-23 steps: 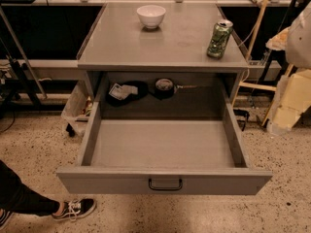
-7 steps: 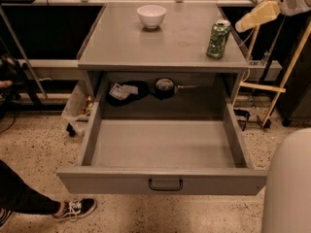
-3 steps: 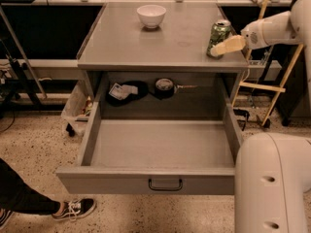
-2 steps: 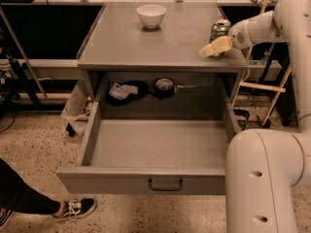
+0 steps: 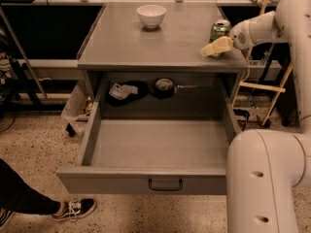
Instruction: Place green can into top drawer
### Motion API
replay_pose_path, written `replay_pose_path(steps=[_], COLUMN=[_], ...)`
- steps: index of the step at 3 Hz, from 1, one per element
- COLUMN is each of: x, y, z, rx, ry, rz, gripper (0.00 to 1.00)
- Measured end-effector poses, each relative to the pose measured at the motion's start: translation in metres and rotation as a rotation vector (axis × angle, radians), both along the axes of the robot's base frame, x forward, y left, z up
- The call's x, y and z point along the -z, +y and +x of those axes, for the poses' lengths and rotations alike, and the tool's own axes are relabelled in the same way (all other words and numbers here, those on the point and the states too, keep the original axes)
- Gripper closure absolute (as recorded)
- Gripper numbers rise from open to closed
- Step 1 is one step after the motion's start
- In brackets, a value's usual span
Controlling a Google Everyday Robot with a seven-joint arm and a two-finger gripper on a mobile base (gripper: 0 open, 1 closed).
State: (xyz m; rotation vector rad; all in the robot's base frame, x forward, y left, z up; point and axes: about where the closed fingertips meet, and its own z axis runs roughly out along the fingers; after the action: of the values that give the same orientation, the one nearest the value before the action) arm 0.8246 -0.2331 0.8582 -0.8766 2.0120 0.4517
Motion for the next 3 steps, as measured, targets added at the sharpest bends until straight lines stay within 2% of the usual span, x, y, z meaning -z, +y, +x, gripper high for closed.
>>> replay_pose_path(steps=[2,3], x=[0.000,0.011], y=[0.000,-0.005], z=[0.000,-0.011], rx=[0.000,-0.005], ry=[0.000,0.057], rz=[0.000,-0.036], gripper=[0.65,0.88])
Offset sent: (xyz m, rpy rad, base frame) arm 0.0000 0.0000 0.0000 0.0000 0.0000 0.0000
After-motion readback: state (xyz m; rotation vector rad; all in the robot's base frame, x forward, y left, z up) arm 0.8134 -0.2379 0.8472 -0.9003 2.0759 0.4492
